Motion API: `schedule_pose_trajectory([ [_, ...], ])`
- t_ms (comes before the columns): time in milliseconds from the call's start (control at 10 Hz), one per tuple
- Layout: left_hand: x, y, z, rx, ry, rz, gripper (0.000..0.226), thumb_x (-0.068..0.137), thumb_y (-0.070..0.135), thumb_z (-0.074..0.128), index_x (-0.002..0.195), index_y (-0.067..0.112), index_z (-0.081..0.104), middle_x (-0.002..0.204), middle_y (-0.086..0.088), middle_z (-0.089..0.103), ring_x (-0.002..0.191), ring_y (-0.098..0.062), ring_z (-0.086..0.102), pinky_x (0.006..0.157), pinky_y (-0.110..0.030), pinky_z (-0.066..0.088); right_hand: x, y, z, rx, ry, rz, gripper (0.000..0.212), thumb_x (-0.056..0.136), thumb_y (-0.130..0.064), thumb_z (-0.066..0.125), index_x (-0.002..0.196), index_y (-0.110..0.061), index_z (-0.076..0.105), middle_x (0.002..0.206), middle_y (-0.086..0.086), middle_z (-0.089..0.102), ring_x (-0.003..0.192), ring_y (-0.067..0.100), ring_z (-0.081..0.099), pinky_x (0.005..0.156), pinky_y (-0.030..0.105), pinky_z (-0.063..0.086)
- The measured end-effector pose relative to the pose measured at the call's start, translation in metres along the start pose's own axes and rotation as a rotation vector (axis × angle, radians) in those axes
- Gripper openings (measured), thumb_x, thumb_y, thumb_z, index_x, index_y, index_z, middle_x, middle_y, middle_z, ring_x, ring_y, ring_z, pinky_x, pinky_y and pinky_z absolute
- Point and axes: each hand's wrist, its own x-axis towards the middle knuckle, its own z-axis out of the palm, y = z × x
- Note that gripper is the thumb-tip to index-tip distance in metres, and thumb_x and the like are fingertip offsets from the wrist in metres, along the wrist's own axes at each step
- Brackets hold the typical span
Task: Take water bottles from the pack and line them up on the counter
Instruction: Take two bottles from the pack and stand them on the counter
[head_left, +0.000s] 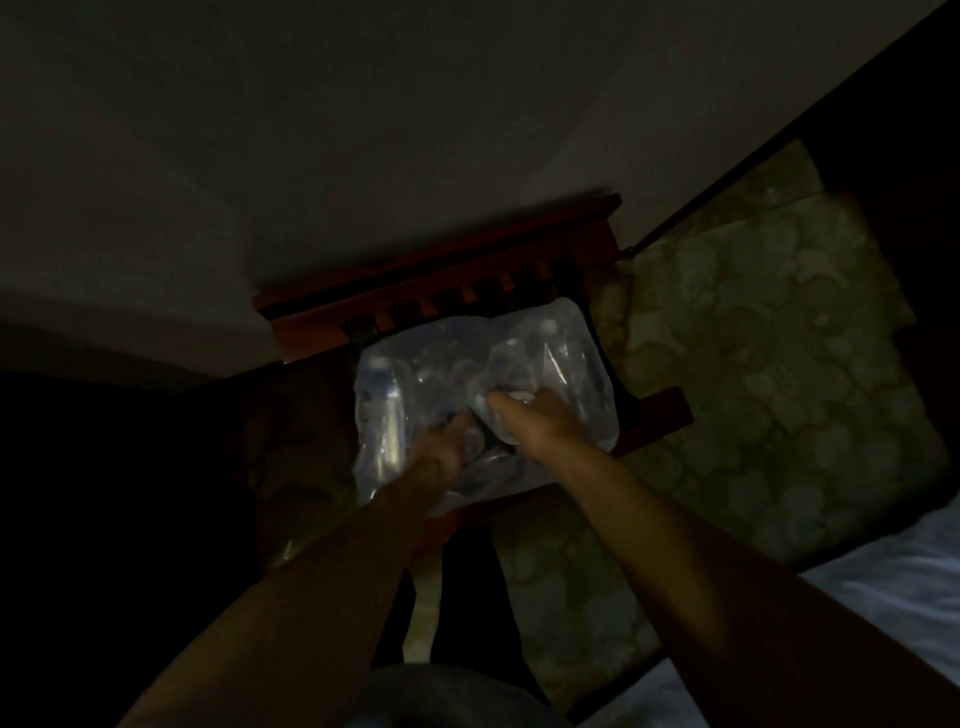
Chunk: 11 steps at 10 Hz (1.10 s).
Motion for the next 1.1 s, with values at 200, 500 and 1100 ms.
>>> schedule_pose_trajectory([
  [200,-0.052,0.034,-0.016,-0.228,-0.084,-0.04,0.03,0.102,0.033,0.049,0.078,0.015,0.053,0.073,-0.004,0.054,0.065,-0.016,0.051,0.064,-0.03,0.046,-0.028,-0.002,-0.017,-0.092,0.115,-0.057,0.035,0.072,-0.059,0.064,0.08,-0.026,0.054,0.077,-0.008,0.058,0.07,0.012,0.054,0.064,0.028,0.045],
  [500,-0.114,0.064,-0.027,-0.167,-0.186,0.065,0.034,0.1,0.04,0.049,0.081,0.012,0.057,0.083,-0.011,0.059,0.073,-0.025,0.058,0.068,-0.035,0.049,-0.078,-0.036,-0.039,-0.264,0.237,-0.103,0.057,0.085,-0.066,0.046,0.099,-0.014,0.066,0.093,0.008,0.064,0.085,0.024,0.06,0.077,0.034,0.049],
  [1100,-0.265,0.085,-0.038,-0.497,-0.316,0.594,0.046,0.1,0.036,0.035,0.122,0.002,0.057,0.101,-0.022,0.057,0.072,-0.026,0.055,0.068,-0.038,0.043,-0.184,-0.084,-0.049,0.663,-0.114,-0.363,0.04,0.08,-0.045,0.061,0.095,-0.009,0.068,0.075,0.007,0.068,0.051,0.014,0.056,0.044,0.023,0.044],
])
